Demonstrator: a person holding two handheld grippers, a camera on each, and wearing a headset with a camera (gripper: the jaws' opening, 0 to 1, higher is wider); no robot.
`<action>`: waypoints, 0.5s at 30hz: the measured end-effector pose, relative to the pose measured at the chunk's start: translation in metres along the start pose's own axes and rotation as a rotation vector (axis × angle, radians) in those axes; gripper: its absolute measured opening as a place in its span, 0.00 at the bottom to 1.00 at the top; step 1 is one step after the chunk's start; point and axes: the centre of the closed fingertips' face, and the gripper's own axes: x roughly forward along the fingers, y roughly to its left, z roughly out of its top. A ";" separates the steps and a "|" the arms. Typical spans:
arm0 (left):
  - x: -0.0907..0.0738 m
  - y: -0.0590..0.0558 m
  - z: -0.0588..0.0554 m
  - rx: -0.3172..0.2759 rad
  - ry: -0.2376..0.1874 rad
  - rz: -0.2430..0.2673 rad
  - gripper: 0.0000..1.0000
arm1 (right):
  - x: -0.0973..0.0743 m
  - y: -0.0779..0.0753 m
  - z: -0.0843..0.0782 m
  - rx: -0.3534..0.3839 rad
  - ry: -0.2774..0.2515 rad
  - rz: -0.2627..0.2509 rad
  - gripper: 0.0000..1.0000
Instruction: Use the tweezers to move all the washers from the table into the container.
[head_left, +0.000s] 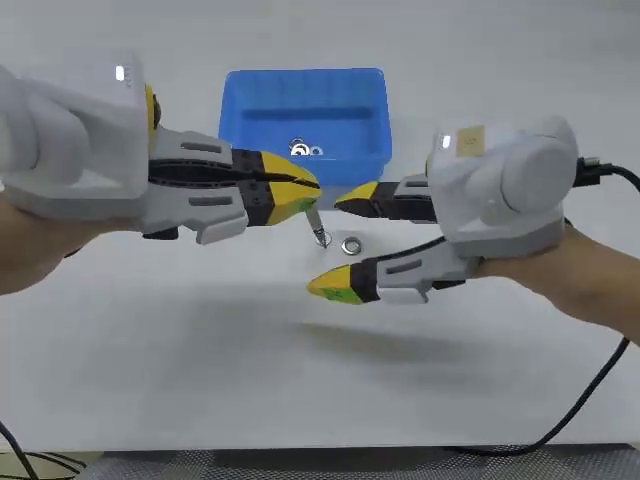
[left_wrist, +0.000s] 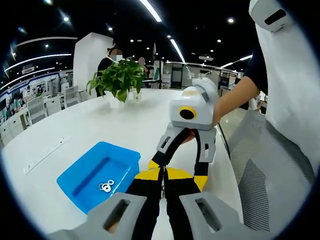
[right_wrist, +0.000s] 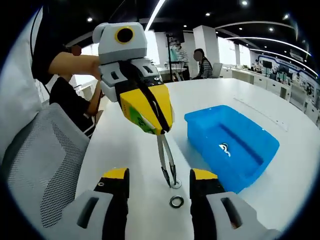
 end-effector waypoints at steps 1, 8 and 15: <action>0.000 -0.001 0.000 0.003 0.004 -0.002 0.05 | 0.002 0.000 0.002 -0.025 0.005 0.014 0.41; 0.002 -0.005 0.001 0.013 0.014 -0.009 0.05 | 0.009 -0.003 0.002 -0.103 0.046 0.068 0.22; 0.002 -0.008 0.000 0.029 0.022 -0.020 0.05 | 0.009 -0.006 -0.001 -0.128 0.060 0.121 0.12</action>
